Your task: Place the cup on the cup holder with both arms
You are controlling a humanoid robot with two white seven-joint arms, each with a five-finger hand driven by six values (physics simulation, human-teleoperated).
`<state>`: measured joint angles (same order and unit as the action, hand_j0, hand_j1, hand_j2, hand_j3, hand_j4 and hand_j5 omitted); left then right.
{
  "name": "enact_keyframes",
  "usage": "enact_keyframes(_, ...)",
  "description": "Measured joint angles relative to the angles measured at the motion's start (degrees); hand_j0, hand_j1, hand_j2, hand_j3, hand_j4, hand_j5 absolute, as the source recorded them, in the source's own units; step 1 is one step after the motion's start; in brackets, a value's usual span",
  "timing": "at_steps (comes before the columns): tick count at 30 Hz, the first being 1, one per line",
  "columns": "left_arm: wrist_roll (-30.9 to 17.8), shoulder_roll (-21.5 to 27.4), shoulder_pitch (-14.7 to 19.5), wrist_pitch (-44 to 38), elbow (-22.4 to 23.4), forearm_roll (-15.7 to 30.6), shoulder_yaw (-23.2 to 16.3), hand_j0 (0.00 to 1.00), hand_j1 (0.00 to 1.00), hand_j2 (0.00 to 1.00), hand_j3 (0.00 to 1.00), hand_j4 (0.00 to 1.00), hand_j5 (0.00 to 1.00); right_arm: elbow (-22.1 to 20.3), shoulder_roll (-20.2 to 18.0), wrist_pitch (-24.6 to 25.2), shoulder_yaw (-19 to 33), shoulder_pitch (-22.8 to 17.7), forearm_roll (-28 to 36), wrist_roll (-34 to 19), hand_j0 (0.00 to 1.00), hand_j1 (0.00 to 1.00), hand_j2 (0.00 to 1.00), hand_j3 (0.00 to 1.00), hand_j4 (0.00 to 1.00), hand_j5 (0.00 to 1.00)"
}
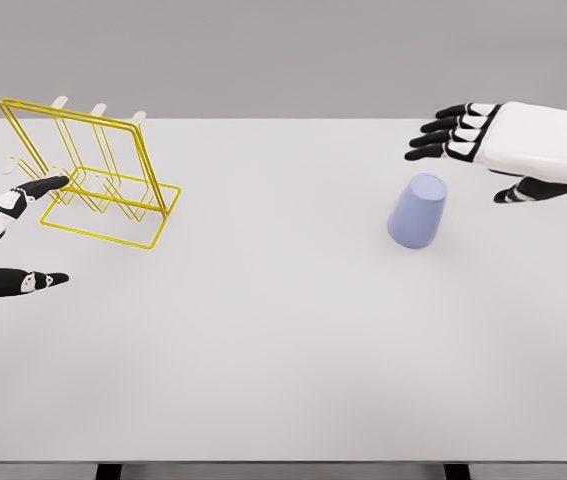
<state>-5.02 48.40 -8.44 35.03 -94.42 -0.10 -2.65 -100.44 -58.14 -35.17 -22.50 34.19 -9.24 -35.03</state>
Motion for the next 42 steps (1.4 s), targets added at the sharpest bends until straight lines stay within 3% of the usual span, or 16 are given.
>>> enact_keyframes(7,-0.01,-0.05,0.00,0.00,-0.08,0.00,0.00,1.00,1.00,1.00,1.00,1.00,1.00,0.08,-0.08,0.00,0.03,0.09,-0.16,0.00,1.00,1.00,1.00,1.00,1.00,1.00)
enact_keyframes(10,-0.01,-0.09,0.00,0.00,-0.11,0.00,0.00,1.00,1.00,1.00,1.00,1.00,1.00,0.11,-6.64,0.02,-0.21,-0.53,-0.04,0.01,1.00,1.00,1.00,1.00,1.00,1.00)
enact_keyframes(14,-0.01,-0.07,0.00,0.00,-0.09,0.03,0.04,1.00,1.00,1.00,1.00,1.00,1.00,0.71,-11.04,0.06,-6.62,4.92,-1.60,0.01,1.00,1.00,1.00,1.00,1.00,1.00)
enact_keyframes(15,-0.01,-0.09,0.00,0.00,-0.08,0.05,0.05,1.00,1.00,1.00,1.00,1.00,1.00,1.93,-10.20,0.05,-7.71,6.99,-2.19,0.00,1.00,1.00,1.00,1.00,1.00,1.00)
enact_keyframes(17,-0.01,-0.09,0.00,0.00,-0.08,0.06,0.08,1.00,1.00,1.00,1.00,1.00,1.00,7.76,-4.97,0.07,-9.05,9.93,-3.57,0.01,1.00,1.00,1.00,1.00,1.00,1.00)
enact_keyframes(19,-0.01,-0.11,0.00,0.00,-0.05,0.07,0.08,1.00,1.00,1.00,1.00,1.00,1.00,12.88,-0.33,0.04,-10.30,10.54,-4.78,0.01,1.00,1.00,1.00,1.00,1.00,1.00)
enact_keyframes(22,0.00,-0.11,0.00,0.00,-0.04,0.09,0.09,1.00,1.00,1.00,1.00,1.00,1.00,16.22,3.17,0.01,-11.31,10.90,-5.91,0.00,1.00,1.00,1.00,1.00,1.00,1.00)
enact_keyframes(26,-0.21,-0.25,-0.18,0.00,0.09,-0.09,0.89,1.00,1.00,1.00,1.00,1.00,1.00,17.94,7.07,0.02,-11.95,11.34,-9.39,0.00,1.00,1.00,1.00,1.00,1.00,1.00)
enact_keyframes(33,-0.51,-0.44,-0.18,0.00,0.12,-0.64,1.60,1.00,1.00,1.00,1.00,1.00,1.00,19.46,10.54,0.03,-14.35,12.04,-11.50,0.01,1.00,1.00,1.00,1.00,1.00,1.00)
enact_keyframes(42,-1.05,-0.58,-0.18,0.00,-0.64,-0.61,1.71,1.00,1.00,1.00,1.00,1.00,1.00,21.11,12.06,0.02,-18.26,12.04,-12.43,0.01,1.00,1.00,1.00,1.00,1.00,1.00)
